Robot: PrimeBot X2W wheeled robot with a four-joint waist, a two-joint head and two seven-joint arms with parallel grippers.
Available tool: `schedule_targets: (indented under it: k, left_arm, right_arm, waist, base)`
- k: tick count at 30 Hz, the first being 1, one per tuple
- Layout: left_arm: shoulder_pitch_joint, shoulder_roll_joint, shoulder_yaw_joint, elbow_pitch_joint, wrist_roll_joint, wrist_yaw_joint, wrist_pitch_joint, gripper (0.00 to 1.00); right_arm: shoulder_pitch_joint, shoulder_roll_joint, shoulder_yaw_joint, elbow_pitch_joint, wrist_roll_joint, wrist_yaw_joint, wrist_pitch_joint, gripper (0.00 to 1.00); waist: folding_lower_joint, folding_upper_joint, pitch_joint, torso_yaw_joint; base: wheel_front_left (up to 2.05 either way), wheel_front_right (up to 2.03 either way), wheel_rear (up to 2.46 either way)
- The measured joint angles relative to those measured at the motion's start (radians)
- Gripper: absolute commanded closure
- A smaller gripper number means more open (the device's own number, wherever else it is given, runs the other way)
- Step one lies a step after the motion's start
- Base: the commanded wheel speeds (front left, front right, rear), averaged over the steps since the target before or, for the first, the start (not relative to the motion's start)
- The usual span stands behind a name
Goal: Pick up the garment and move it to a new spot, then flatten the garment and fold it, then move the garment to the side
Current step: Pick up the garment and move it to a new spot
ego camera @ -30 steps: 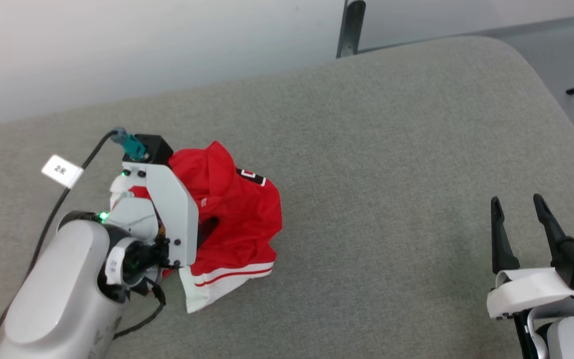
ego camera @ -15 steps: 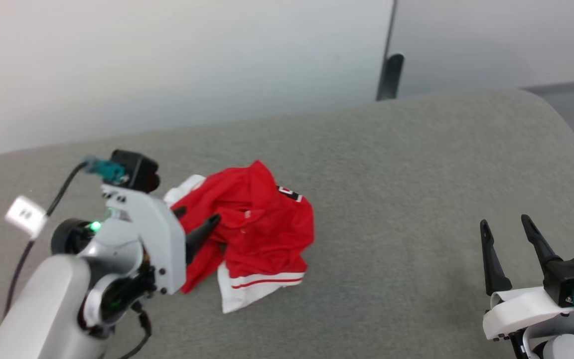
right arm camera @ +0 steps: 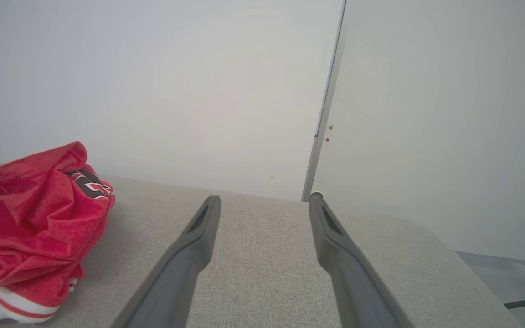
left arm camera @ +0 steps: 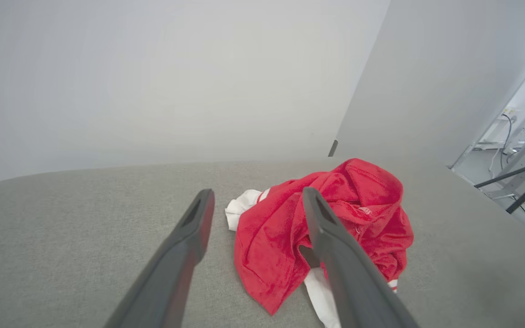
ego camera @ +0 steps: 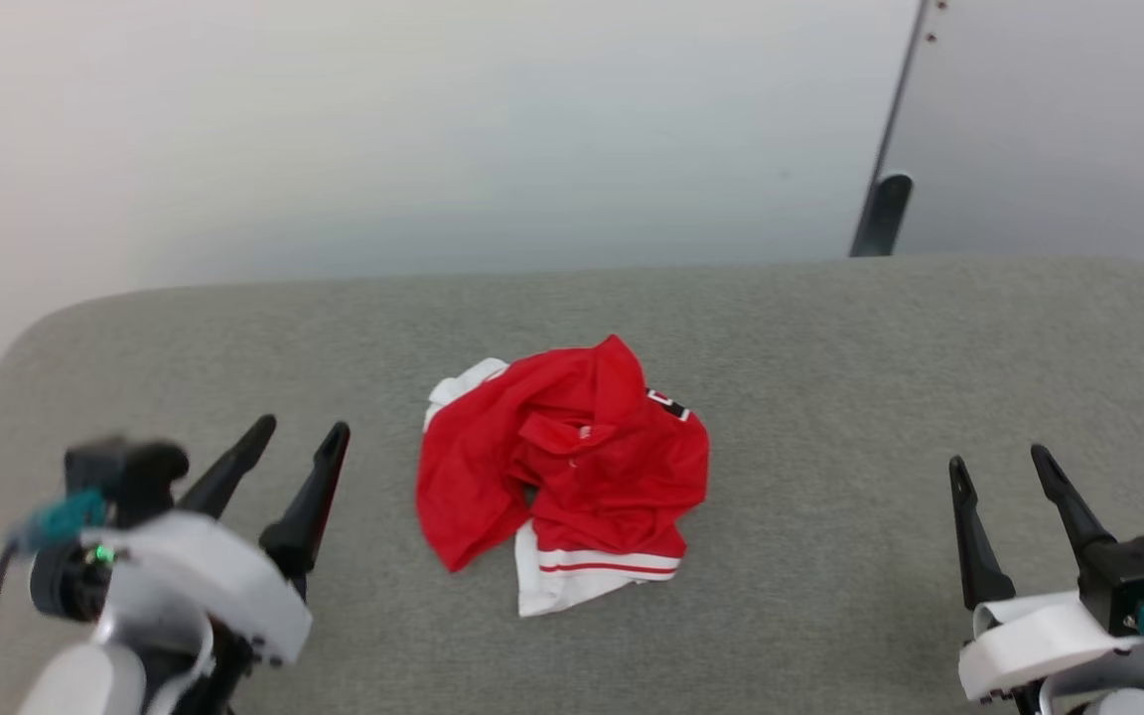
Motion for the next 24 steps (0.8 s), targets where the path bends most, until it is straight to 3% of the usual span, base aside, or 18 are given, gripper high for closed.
schedule_targets:
  k: [11, 24]
  left_arm:
    - [0.126, -0.021, 0.050, 0.137, 0.065, -0.041, -0.361, 0.00]
    - [0.204, -0.004, 0.122, 0.199, 0.052, -0.035, -0.446, 0.00]
  right_arm:
    - [0.039, -0.019, -0.025, -0.018, -0.007, 0.000, 0.000, 0.00]
    - [0.078, -0.022, -0.078, -0.026, -0.017, 0.000, 0.000, 0.00]
  waist:
    - [0.0000, 0.0000, -0.026, 0.067]
    - [0.0000, 0.0000, -0.035, 0.090]
  base:
    - [0.00, 0.00, 0.00]
    - [0.00, 0.00, 0.00]
